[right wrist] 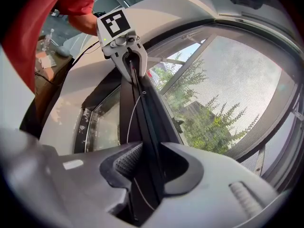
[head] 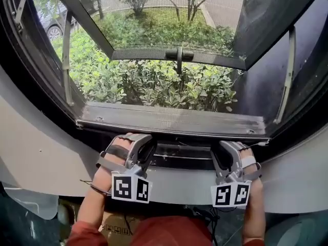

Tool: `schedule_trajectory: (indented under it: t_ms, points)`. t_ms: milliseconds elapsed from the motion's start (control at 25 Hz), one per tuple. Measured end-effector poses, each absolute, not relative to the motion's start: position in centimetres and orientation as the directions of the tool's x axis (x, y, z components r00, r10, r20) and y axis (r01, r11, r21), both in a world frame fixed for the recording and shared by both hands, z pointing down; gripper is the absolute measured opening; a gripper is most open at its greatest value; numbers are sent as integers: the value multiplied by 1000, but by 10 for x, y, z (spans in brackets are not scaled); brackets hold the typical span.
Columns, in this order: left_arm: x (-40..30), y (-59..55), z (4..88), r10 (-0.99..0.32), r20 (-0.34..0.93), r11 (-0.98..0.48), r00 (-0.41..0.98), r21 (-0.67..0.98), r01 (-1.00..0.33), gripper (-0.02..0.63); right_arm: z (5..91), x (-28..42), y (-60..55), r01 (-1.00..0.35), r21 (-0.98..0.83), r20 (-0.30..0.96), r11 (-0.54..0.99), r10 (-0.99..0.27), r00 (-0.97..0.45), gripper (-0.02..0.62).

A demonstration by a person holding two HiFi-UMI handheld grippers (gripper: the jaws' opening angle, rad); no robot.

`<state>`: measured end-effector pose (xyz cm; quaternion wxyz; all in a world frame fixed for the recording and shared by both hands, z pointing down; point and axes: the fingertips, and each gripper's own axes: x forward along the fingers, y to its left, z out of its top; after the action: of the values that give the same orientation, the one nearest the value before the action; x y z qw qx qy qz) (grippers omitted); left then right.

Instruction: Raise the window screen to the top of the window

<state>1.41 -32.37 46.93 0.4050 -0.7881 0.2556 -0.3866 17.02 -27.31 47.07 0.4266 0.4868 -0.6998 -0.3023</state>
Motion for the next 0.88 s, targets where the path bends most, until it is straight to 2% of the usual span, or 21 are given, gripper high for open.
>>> schedule_trajectory:
  t_ms: [440,600,680,760,880]
  points:
    - [13,-322,462,-715,377,-523,589,-847,-93,92,464,170,-272,-409,840,322,357,-934,-153,118]
    - [12,-322,450,-732,335,-489,594,-865,-114,92,449,170,-272,-405,859,277,314,-949,-149,110]
    - [12,-323,440,-749,297,-453,592,-882,-130,92,437,171,-273,-393,881,227,262,-965,-134,64]
    - [12,-326,429,-770,255,-410,584,-900,-148,88,427,173,-275,-374,898,204,233,-972,-115,52]
    - [12,-329,416,-803,203,-342,561,-927,-153,49,418,174,-277,-328,923,182,201,-979,-88,46]
